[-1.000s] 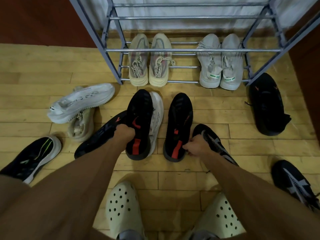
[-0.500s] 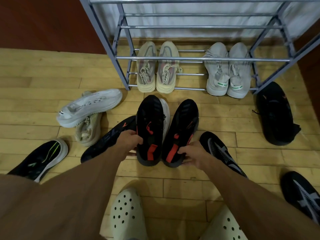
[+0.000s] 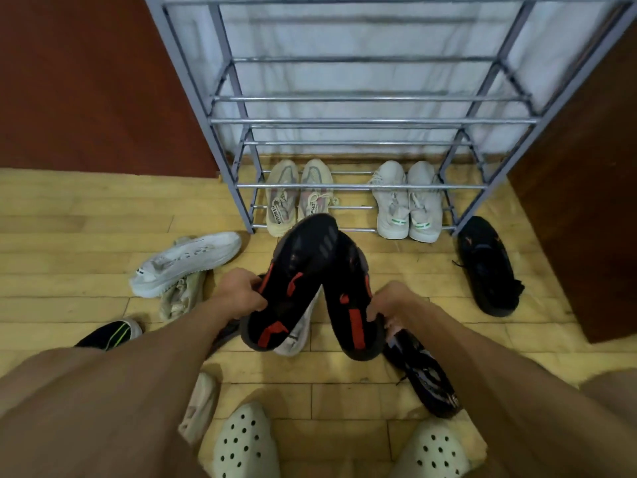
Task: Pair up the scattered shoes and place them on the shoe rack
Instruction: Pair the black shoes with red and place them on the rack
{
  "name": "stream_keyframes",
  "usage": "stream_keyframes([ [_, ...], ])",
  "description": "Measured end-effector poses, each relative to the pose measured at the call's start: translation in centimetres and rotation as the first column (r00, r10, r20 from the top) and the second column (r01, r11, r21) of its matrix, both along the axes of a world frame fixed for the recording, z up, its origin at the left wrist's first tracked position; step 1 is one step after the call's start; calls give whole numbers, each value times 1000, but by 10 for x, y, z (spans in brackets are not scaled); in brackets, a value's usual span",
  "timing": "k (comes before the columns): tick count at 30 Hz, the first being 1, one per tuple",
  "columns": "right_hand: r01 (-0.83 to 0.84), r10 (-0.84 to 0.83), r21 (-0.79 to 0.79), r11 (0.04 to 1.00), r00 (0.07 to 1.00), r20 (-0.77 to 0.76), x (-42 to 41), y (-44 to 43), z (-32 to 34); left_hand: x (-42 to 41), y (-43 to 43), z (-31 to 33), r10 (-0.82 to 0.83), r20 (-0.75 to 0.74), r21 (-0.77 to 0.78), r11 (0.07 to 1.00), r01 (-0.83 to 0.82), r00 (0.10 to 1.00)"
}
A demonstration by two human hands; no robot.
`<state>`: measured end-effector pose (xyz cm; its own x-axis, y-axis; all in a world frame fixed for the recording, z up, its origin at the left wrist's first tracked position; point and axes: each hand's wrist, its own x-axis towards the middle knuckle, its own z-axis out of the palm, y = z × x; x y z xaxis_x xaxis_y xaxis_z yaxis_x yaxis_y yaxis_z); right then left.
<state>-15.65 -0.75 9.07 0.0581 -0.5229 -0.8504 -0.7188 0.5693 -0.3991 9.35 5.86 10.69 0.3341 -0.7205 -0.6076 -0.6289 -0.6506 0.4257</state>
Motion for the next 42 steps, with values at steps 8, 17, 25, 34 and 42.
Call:
stream_keyframes([
  [8, -17, 26, -181, 983, 999, 46, -14, -3, 84, -2, -11, 59, 179, -248, -145, 965, -219, 952],
  [17, 121, -85, -265, 957, 986, 145, 6, -41, 111, 1, -57, 70, 287, -398, -265, 874, -408, 872],
  [25, 166, -95, -323, 932, 970, 226, 55, -126, 89, 38, -149, 51, 277, -287, -385, 843, -375, 917],
  [34, 296, -177, -310, 903, 916, 360, 103, -193, 50, 64, -226, 16, 254, -174, -408, 861, -305, 951],
  [42, 277, -148, -343, 898, 922, 358, 110, -203, 34, 75, -233, 2, 202, -8, -414, 891, -188, 979],
])
